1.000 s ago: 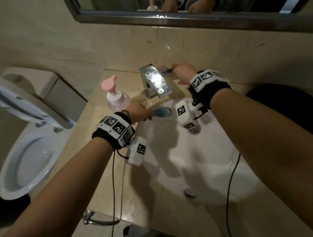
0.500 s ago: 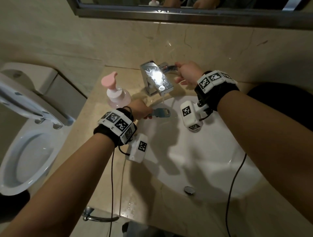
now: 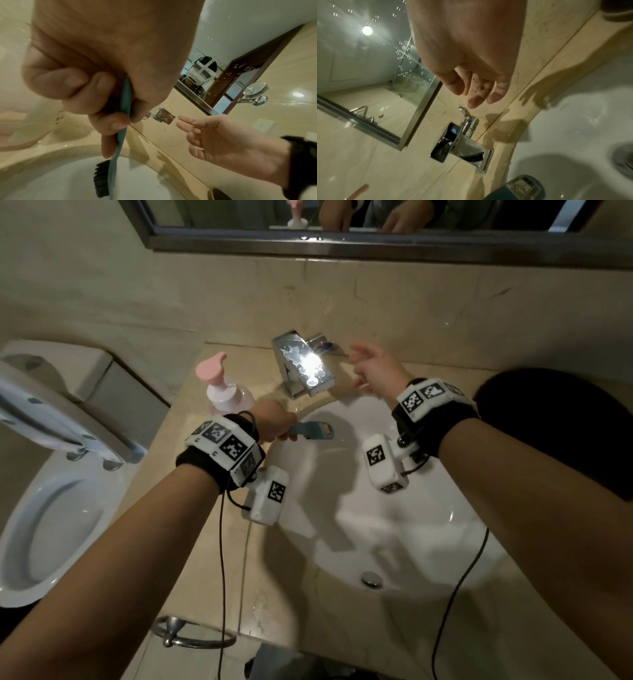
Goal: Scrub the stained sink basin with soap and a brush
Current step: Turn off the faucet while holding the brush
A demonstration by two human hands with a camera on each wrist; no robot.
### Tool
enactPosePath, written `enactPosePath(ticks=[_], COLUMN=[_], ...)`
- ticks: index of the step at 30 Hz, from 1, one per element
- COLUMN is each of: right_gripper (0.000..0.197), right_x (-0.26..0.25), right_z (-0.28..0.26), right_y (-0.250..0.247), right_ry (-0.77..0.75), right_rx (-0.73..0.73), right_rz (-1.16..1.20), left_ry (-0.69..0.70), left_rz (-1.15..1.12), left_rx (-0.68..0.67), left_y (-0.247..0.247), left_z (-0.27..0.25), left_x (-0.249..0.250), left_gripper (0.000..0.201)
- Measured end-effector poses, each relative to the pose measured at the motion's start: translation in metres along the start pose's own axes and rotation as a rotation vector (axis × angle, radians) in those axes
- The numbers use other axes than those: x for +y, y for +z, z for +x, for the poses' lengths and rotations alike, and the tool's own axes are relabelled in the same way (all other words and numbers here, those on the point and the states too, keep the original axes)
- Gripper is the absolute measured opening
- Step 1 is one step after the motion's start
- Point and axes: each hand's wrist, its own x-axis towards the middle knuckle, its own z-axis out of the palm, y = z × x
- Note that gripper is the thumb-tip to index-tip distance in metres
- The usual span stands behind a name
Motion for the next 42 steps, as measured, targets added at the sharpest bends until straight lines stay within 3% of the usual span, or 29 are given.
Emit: enactPosePath(ticks=[4, 9, 13, 20, 28, 34, 36, 38, 39, 42], right_gripper=[0.021, 0.018, 0.022, 0.032, 0.021, 0.029, 0.027, 0.015, 0.022, 0.036], right_x=[0.021, 0.047, 0.047, 0.038, 0.049, 0.064, 0.063, 0.061, 0.059, 0.062], right_z=[-0.017, -0.044, -0.061, -0.079, -0.09, -0.096, -0.099, -0.1, -0.102, -0.106], right_y=[-0.024, -0.049, -0.058, -0.076, -0.09, -0.105, -0.111, -0.117, -0.121, -0.132], right_ry=[0.207, 0.475, 0.476, 0.442, 0.479, 0.449, 0.452, 0.423, 0.4, 0.357], right_rx=[0.033, -0.228, -0.277, -0.198, -0.079, 0.1, 0.123, 0.113, 0.135, 0.217], right_rz=[-0.01, -0.261, -0.276, -0.255, -0.122, 0.036, 0.127, 0.206, 0.231, 0.261], left_ry=[-0.001, 0.043, 0.15, 0.359, 0.634, 0.873, 0.894, 0.846, 0.805, 0.669], left_rz=[0.047, -0.074, -0.028, 0.13, 0.808, 1.02, 0.976, 0.797, 0.677, 0.277], left_rx=[0.013, 0.007, -0.023, 0.081, 0.246, 0.331, 0.352, 0.359, 0.33, 0.065], left_y=[0.009, 0.031, 0.045, 0.068, 0.107, 0.12, 0.123, 0.125, 0.126, 0.138], left_z=[-0.005, -0.01, -0.019, -0.038, -0.054, -0.066, -0.065, -0.063, -0.061, -0.052], left_x=[0.01, 0.028, 0.048, 0.087, 0.11, 0.123, 0.125, 0.125, 0.127, 0.134], left_gripper=[0.032, 0.035, 0.036, 0.043, 0.03, 0.03, 0.031, 0.034, 0.035, 0.036])
